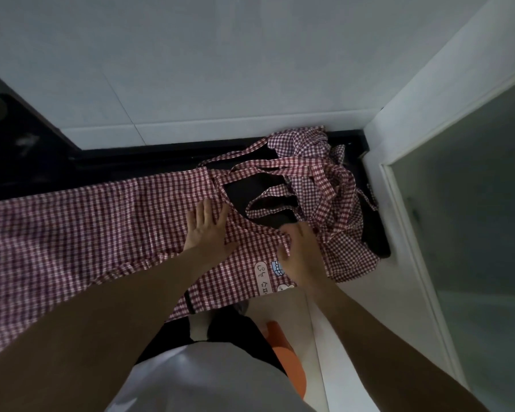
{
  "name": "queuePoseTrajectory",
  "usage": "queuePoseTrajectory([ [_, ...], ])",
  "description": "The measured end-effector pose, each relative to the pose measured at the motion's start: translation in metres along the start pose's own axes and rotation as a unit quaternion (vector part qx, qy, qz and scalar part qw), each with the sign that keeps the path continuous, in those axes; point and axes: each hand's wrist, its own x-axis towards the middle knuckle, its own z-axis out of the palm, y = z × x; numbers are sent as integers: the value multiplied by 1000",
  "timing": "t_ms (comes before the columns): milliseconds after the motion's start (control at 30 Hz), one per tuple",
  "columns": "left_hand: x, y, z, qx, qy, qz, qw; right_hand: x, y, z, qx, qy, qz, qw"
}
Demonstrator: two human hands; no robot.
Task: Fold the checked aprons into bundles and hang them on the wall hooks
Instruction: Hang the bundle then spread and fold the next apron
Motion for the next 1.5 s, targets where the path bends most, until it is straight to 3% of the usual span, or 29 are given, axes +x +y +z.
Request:
queuePoseTrajectory([
  [100, -6, 12, -1, 20, 30, -6, 999, 14, -8, 21, -46, -92, 10, 995],
  [167, -8, 17, -3, 46, 42, -21, 998, 21, -9, 28, -73, -112, 31, 991],
  [267, -8, 19, -2, 32, 41, -18, 998, 26, -12, 28, -65, -90, 33, 993],
  [400, -9, 17, 2, -5, 17, 6, 1000, 24, -8, 21, 26, -23, 104, 994],
  [533, -14, 15, 4, -10, 39, 28, 999, 15, -4, 25, -123, -15, 116, 986],
  [633, -25, 9, 4, -14, 127, 43, 991, 15, -15, 27, -125, 32, 38, 991],
  [700, -31, 5, 2, -18, 143, 37, 989, 14, -29, 27, -61, -23, -60, 996],
  [767, -37, 1, -5, -36, 68, -11, 997, 8, -44, 31, -2, -158, -120, 980],
  [833, -40, -3, -12, 24, -23, -46, 998, 0, -52, 37, 19, -258, -144, 955],
  [933, -43, -16, -15, 84, -73, -45, 993, -9, -56, 50, -26, -307, -161, 937],
  [1067, -49, -44, -1, 20, -104, -10, 994, -21, -76, 52, -123, -275, -140, 943],
  [1200, -56, -63, 22, 46, -92, 55, 993, -45, -90, 60, -120, -234, -183, 947],
  [1300, -67, -74, 22, 48, -113, 107, 987, -66, -91, 77, -180, -235, -233, 926],
  [1400, -80, -80, 12, 58, -178, 138, 973, -82, -99, 94, -225, -227, -187, 929],
  [1500, -86, -92, 9, 46, -188, 159, 968, -85, -114, 102, -215, -196, -142, 946],
])
